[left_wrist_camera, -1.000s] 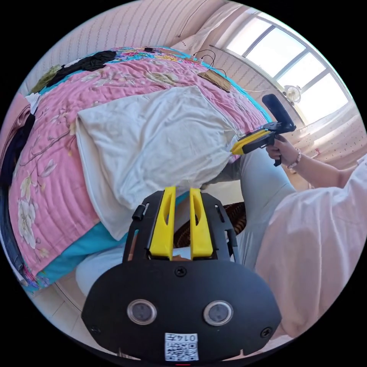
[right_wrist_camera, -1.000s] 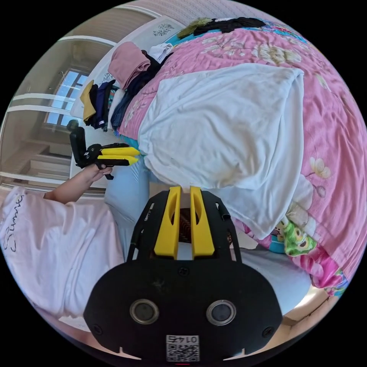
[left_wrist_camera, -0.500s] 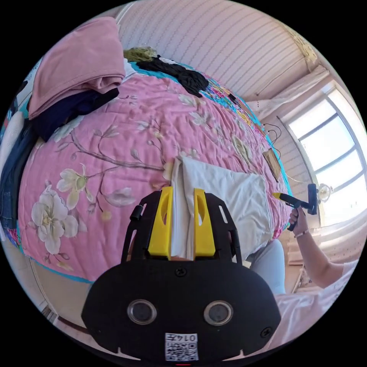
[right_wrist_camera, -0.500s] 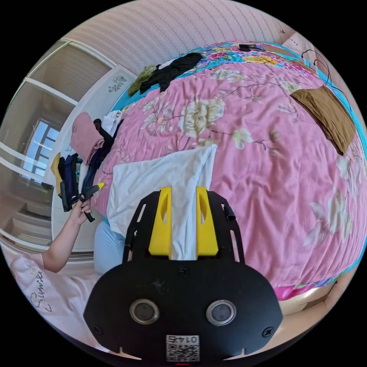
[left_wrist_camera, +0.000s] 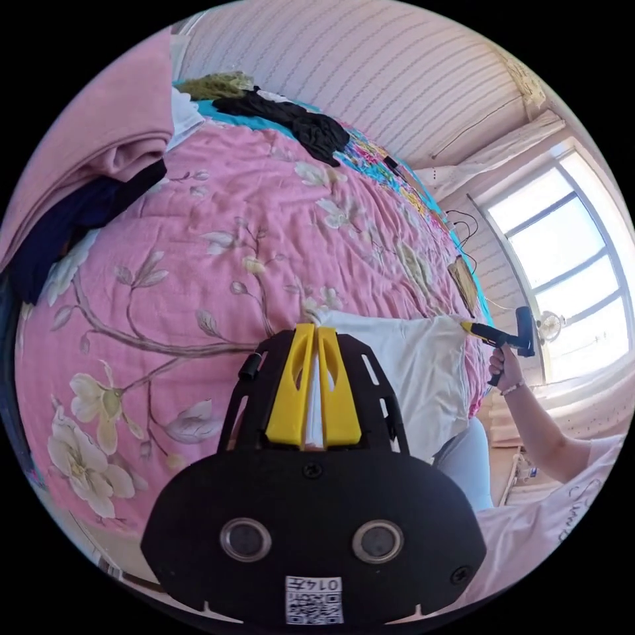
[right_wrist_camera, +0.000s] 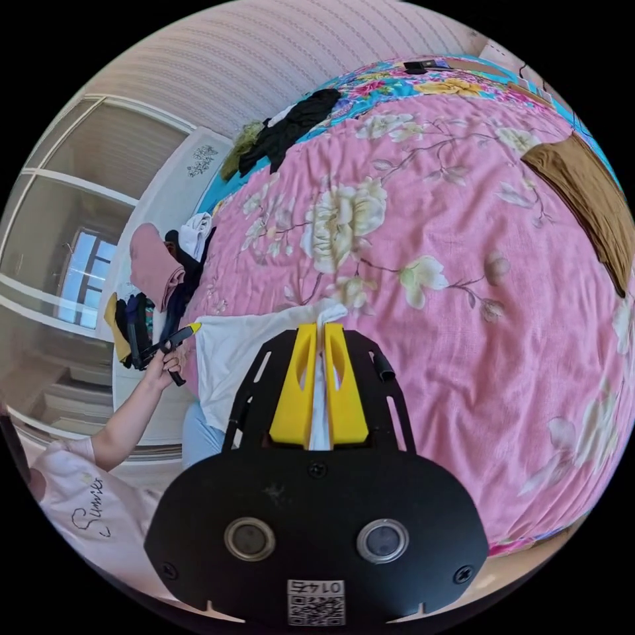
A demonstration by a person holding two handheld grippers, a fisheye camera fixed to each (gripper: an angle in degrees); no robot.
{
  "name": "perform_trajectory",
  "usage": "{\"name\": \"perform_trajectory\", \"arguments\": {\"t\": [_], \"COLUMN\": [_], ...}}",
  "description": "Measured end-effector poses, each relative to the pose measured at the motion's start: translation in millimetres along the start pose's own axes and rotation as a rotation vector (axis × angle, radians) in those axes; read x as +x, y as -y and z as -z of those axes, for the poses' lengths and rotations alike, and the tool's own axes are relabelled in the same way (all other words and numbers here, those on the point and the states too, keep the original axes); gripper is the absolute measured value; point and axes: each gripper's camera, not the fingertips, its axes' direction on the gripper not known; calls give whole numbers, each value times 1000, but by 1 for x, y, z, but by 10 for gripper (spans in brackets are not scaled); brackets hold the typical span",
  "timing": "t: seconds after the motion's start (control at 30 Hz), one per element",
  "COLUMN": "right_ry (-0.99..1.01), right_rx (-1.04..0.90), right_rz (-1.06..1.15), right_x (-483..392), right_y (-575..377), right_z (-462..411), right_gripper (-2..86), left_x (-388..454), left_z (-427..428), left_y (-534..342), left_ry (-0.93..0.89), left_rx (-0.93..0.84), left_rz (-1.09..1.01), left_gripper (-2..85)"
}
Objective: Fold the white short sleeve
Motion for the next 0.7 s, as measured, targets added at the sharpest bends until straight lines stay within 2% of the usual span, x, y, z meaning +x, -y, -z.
{"name": "perform_trajectory", "arguments": {"t": [0.13,0.27,0.43,0.5,0.53,0.63,0.7], "right_ry": [23,-23,-78,-218,-227,-200,-320], "right_rx": [32,53,37,25,37,141,70], "right_rz": [39,43,-66,-218,-228,-116,18], "right_x": [-10,-17,-8,0,-1,-22,-54], "right_y": [14,40,72,75,73,50,23], "right_z": [12,15,-15,-28,-28,-19,-33], "right_gripper": [12,9,9,8,7,3,-1], "left_x": [9,5,3,-7,-9,-9,7], "left_z": [8,20,-19,-28,-26,-5,10], "left_y": [15,42,71,67,64,35,0], "left_ry": [51,35,148,222,234,199,154], "left_rx": [2,87,-10,-34,-23,58,81], "left_rz": [-60,-12,53,148,165,111,9], "left_gripper": [-9,-9,8,22,22,14,0]}}
